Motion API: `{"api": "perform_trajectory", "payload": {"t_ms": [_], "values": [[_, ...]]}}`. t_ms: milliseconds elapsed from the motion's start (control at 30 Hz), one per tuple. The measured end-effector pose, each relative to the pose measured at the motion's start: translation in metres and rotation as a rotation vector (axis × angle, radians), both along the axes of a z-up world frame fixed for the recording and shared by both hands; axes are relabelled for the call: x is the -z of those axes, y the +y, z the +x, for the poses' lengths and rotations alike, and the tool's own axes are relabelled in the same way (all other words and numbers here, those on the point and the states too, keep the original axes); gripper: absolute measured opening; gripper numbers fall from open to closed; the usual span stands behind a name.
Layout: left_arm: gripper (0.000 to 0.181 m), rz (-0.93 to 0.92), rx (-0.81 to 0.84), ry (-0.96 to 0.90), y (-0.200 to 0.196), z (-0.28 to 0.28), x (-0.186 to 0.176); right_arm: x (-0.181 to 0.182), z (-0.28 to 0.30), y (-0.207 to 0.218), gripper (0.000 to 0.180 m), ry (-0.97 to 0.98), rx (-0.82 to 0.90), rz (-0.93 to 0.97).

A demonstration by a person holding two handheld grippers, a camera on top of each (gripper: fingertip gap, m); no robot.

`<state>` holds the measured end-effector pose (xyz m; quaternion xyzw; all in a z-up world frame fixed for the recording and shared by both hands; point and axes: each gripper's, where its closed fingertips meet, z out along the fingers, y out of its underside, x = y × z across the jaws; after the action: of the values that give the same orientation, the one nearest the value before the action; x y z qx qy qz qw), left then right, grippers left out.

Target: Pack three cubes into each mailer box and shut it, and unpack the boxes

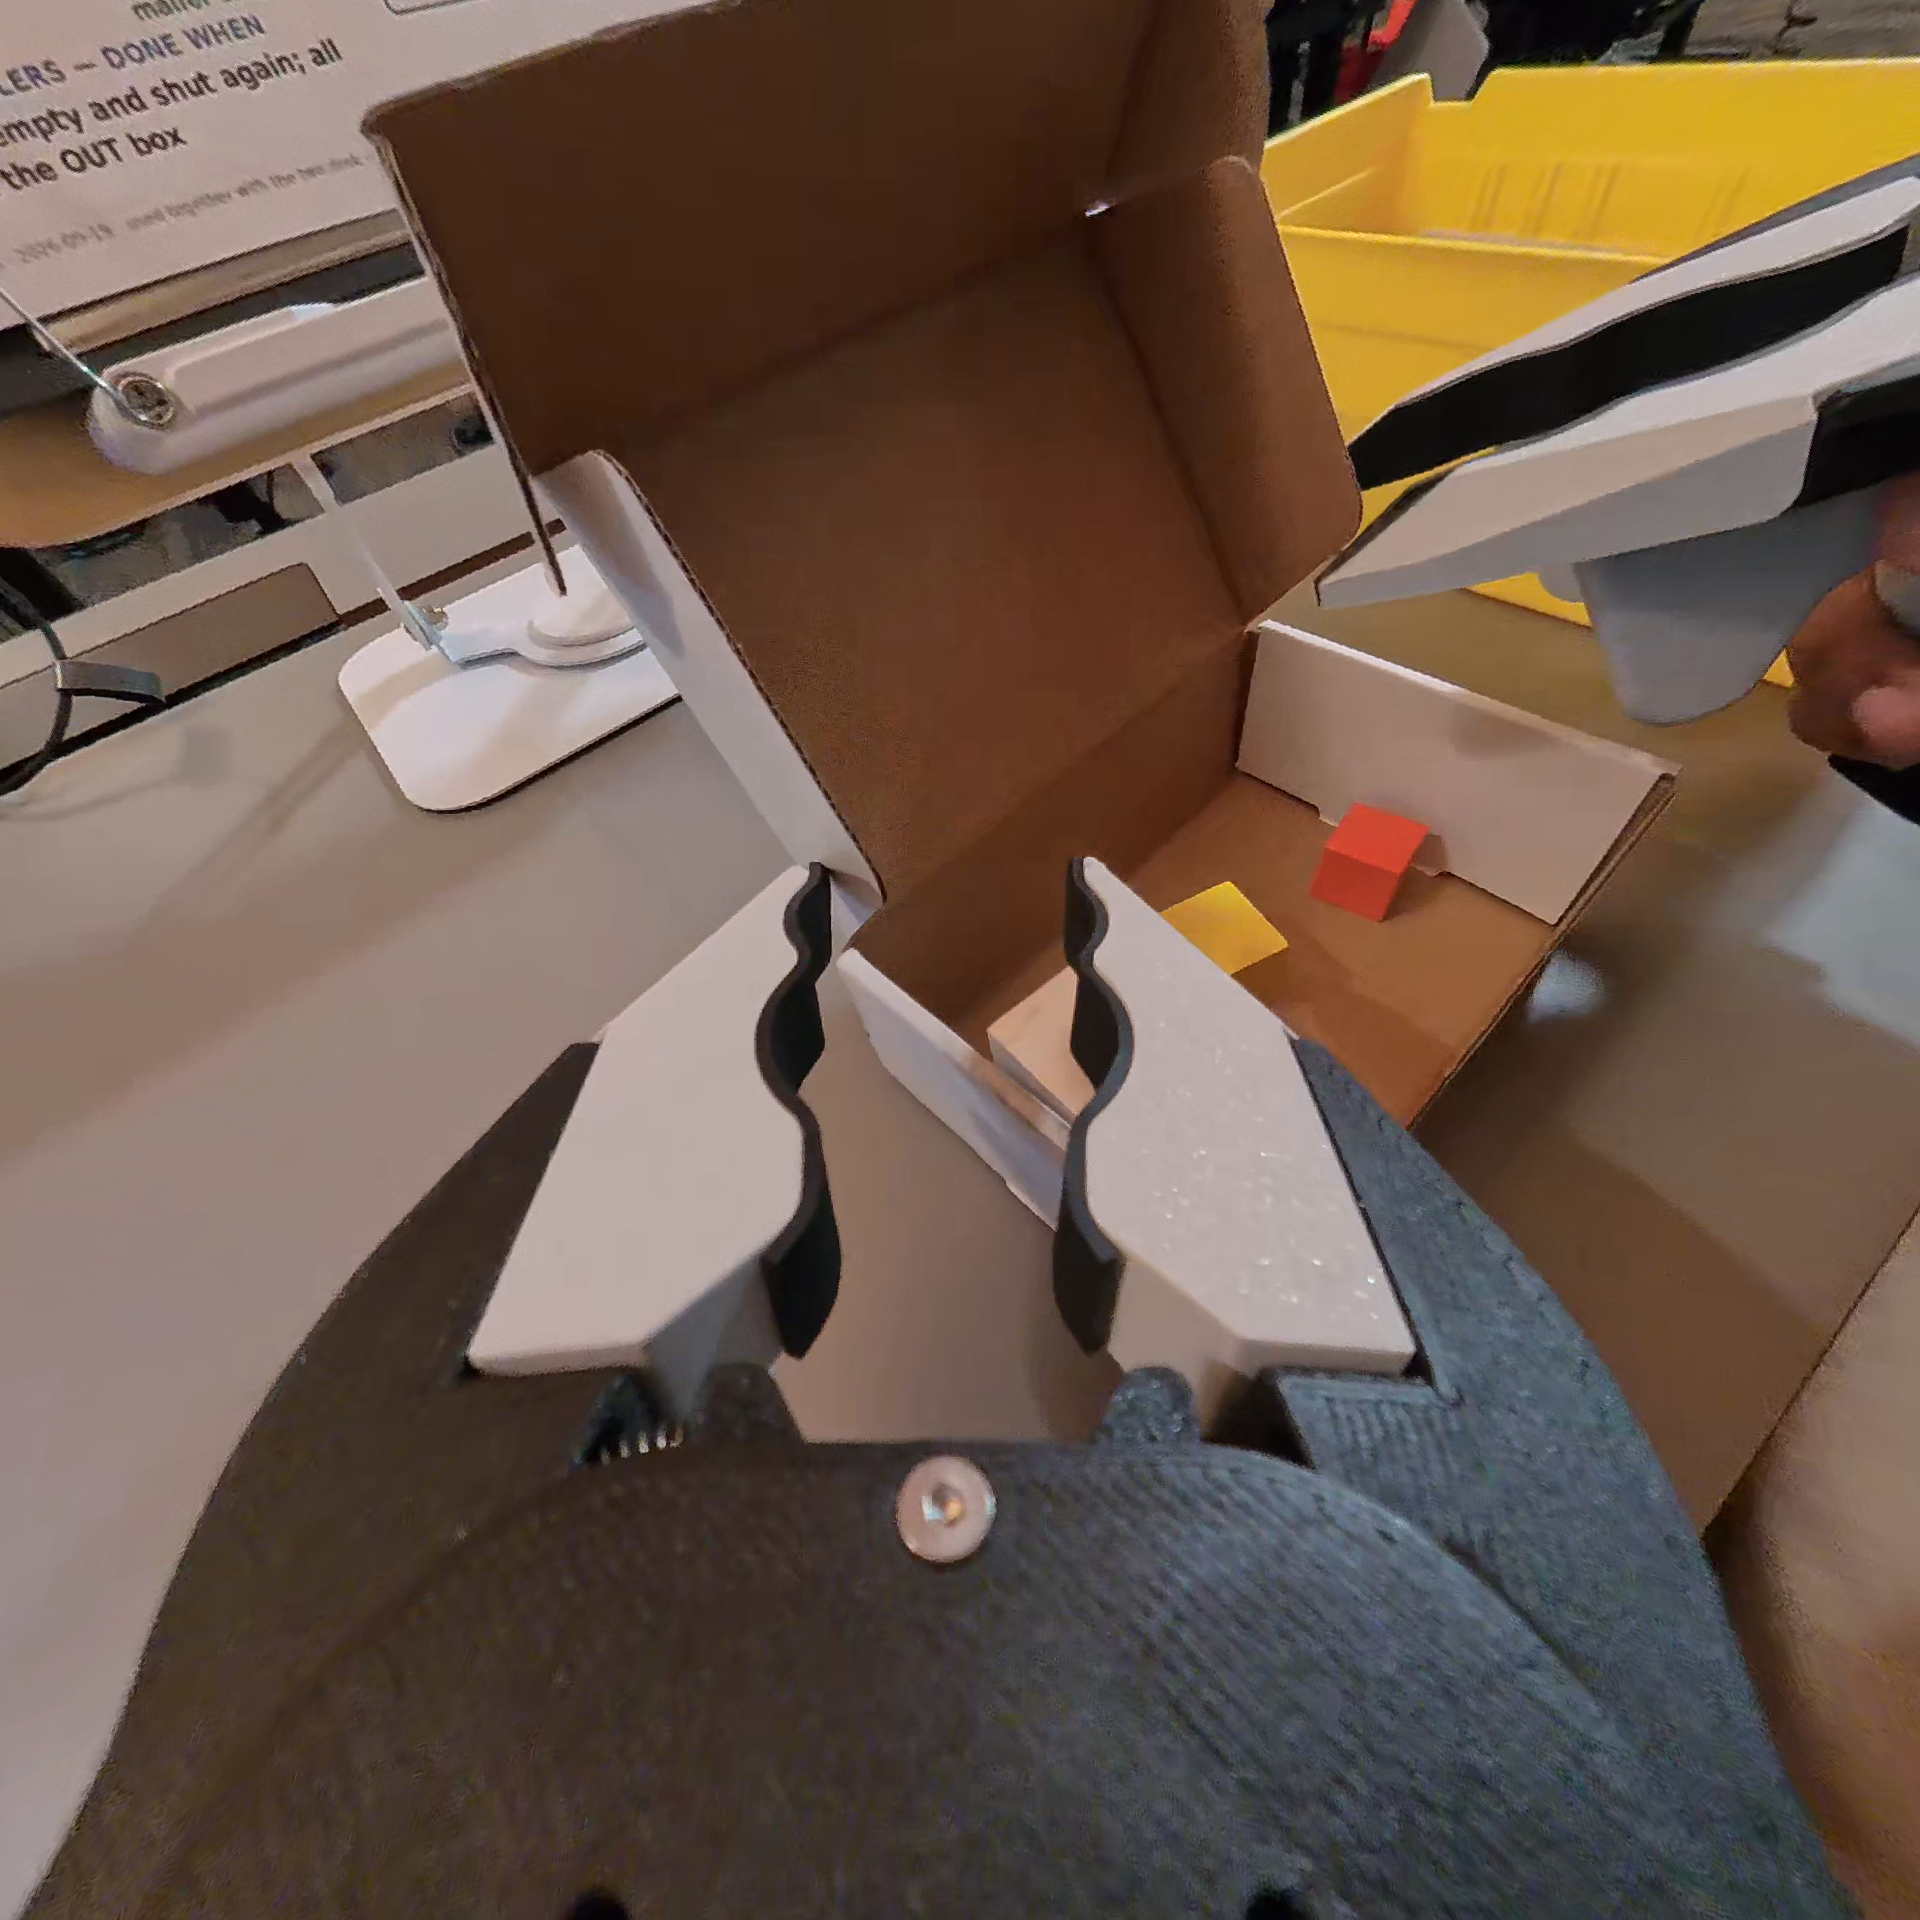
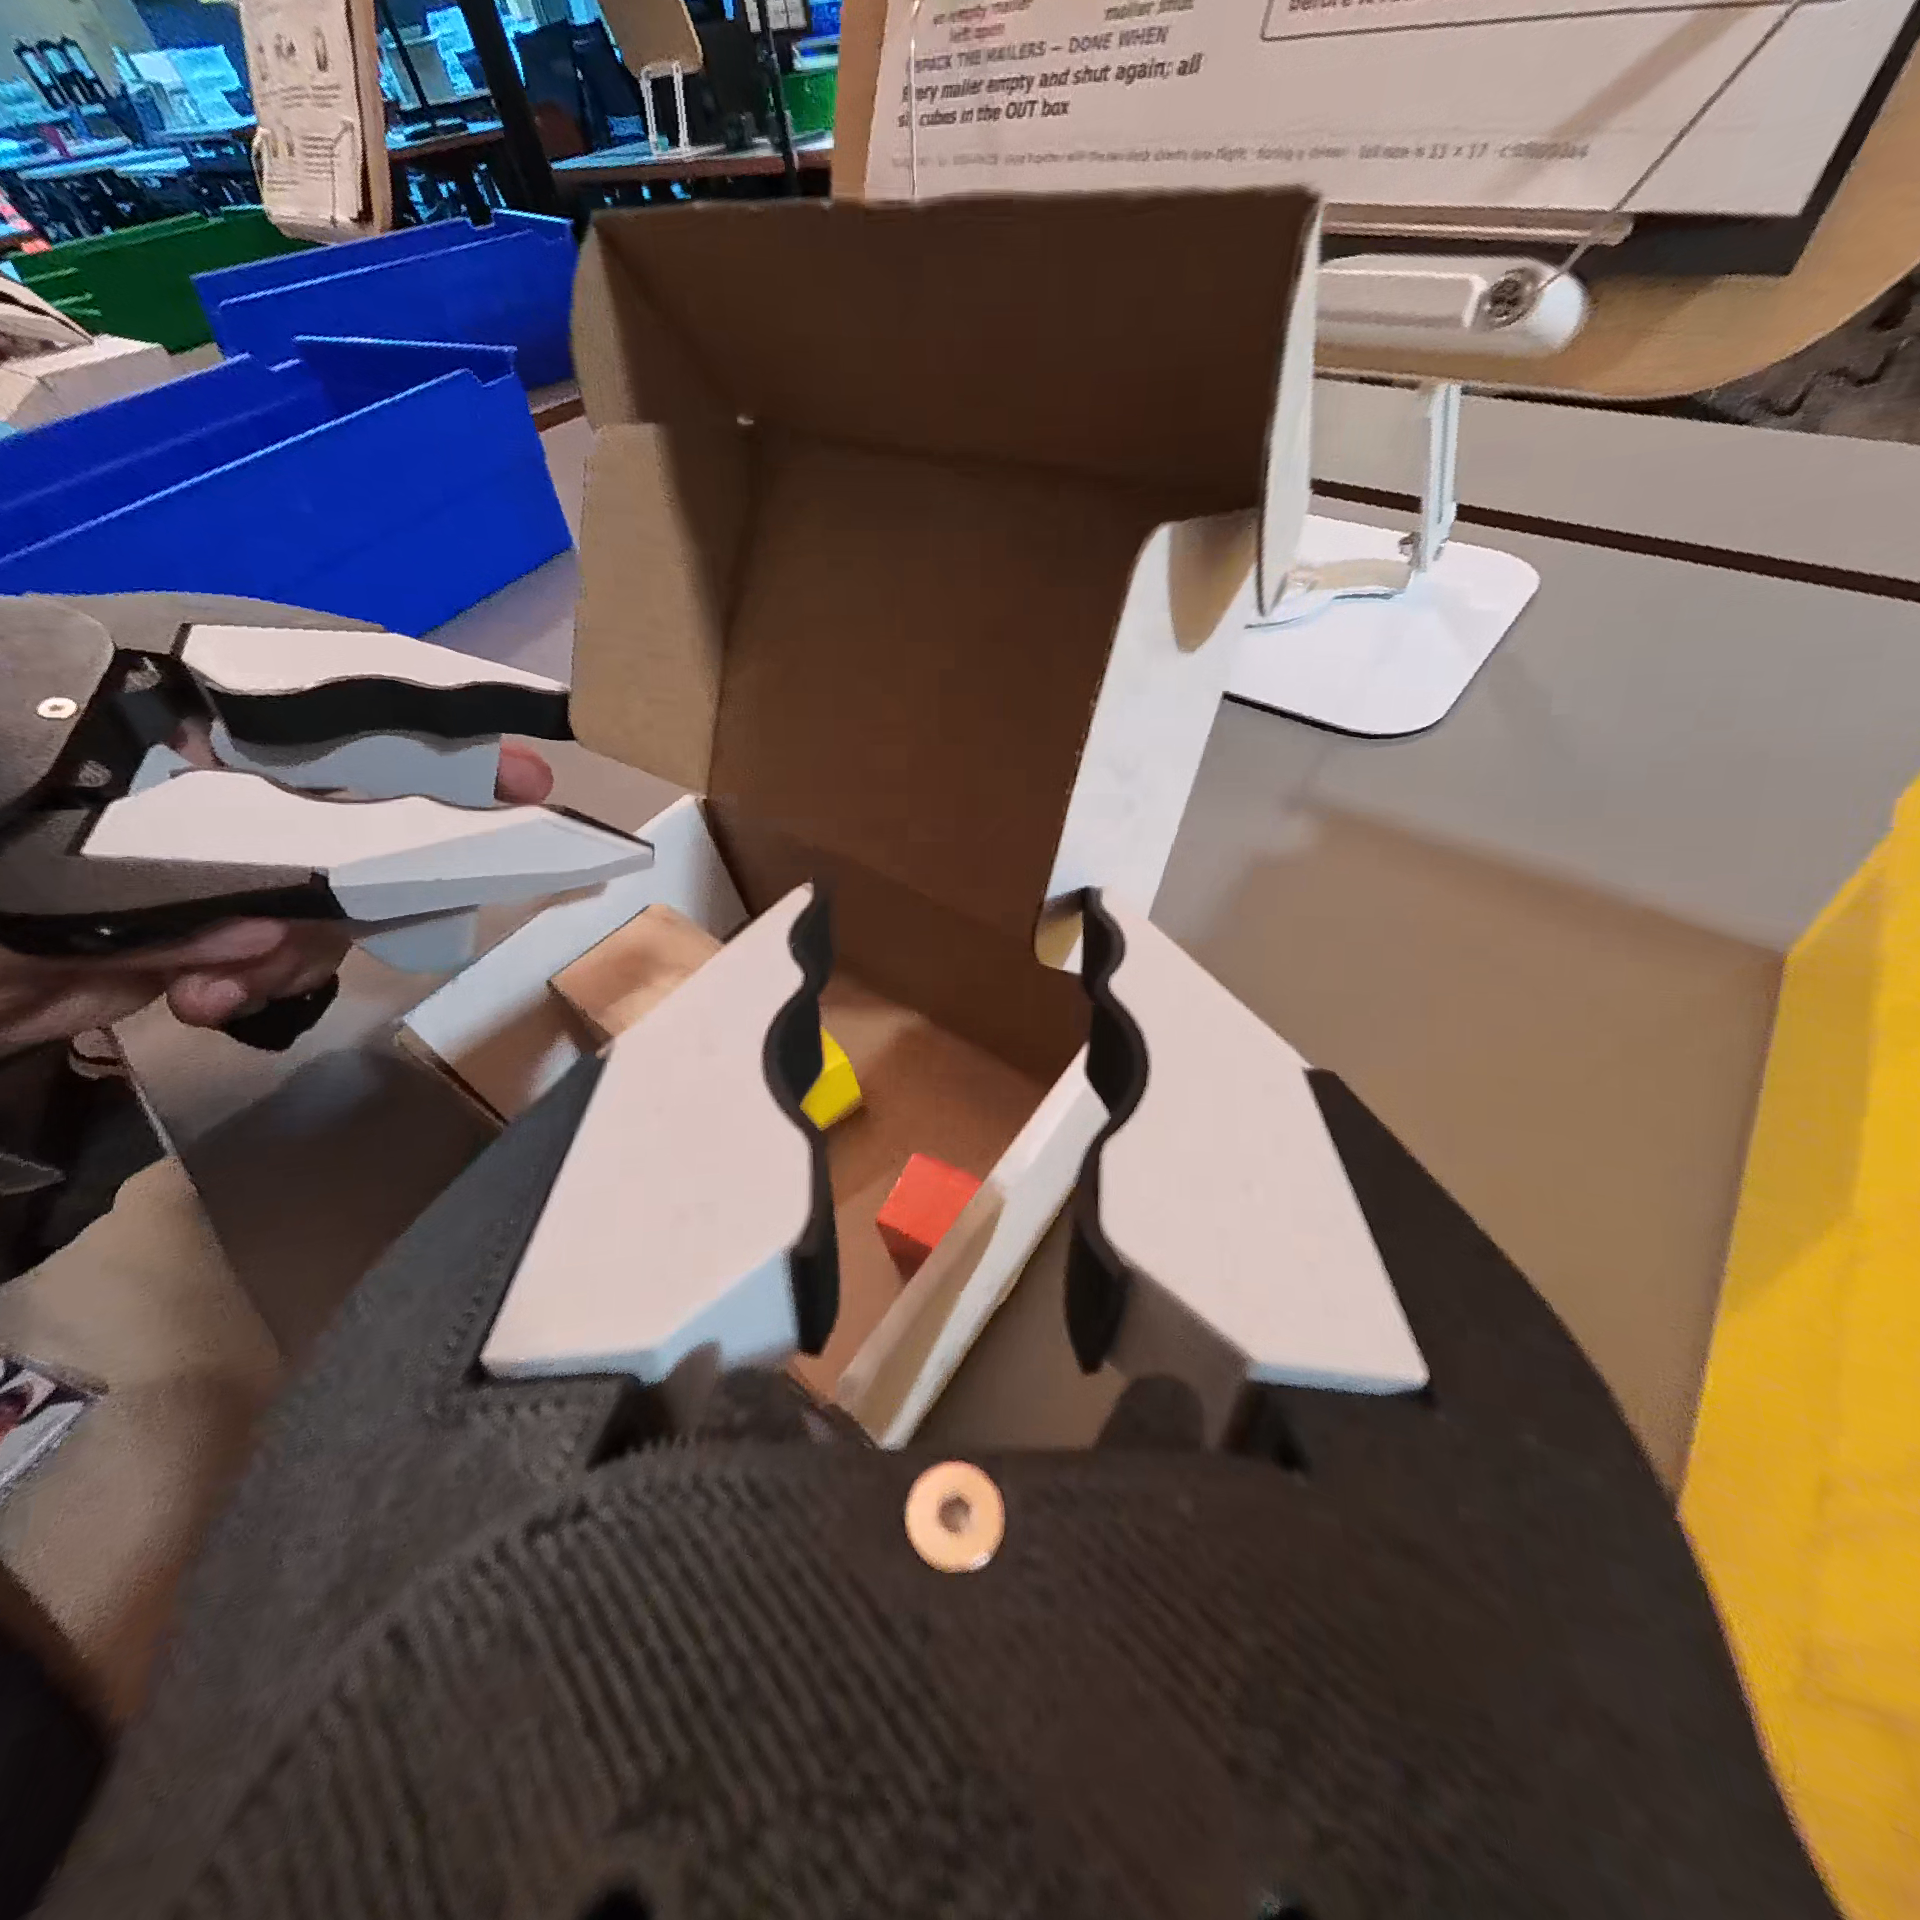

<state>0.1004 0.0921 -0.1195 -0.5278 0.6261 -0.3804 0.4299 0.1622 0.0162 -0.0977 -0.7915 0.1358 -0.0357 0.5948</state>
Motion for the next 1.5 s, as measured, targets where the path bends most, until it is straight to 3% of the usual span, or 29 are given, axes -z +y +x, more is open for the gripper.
{"api": "perform_trajectory", "payload": {"t_ms": [333, 467, 633, 767, 900, 1067, 1167, 1333, 1500], "values": [[0.038, -0.096, -0.048, -0.052, 0.007, 0.005, -0.003, 0.001, 0.003, 0.003, 0.039, -0.058, -0.027, 0.018], [0.04, -0.01, -0.055, -0.047, 0.008, -0.006, -0.002, -0.002, -0.008, 0.005, 0.036, -0.048, -0.037, 0.019], [0.04, 0.047, -0.043, -0.062, 0.009, -0.026, -0.001, -0.001, -0.029, -0.001, 0.041, -0.172, 0.011, -0.059], [0.041, -0.02, -0.032, -0.086, 0.009, -0.032, -0.01, -0.005, -0.042, -0.012, 0.043, -0.221, 0.017, -0.048], [0.038, -0.096, -0.024, -0.148, 0.016, -0.026, -0.018, -0.021, -0.018, -0.017, 0.054, -0.28, 0.07, 0.031], [0.042, -0.298, 0.019, -0.156, 0.026, -0.012, -0.016, 0.004, 0.002, -0.006, 0.064, -0.107, 0.013, 0.015], [0.041, -0.399, 0.038, -0.163, 0.028, -0.01, -0.018, 0.004, -0.001, -0.001, 0.059, -0.04, -0.002, 0.051], [0.038, -0.382, 0.046, -0.207, 0.026, -0.02, -0.03, 0.005, -0.02, 0.002, 0.048, -0.088, -0.062, 0.022], [0.024, -0.362, 0.094, -0.221, 0.016, -0.03, -0.036, 0.004, -0.035, 0.003, 0.053, -0.146, -0.1, -0.002]]}}
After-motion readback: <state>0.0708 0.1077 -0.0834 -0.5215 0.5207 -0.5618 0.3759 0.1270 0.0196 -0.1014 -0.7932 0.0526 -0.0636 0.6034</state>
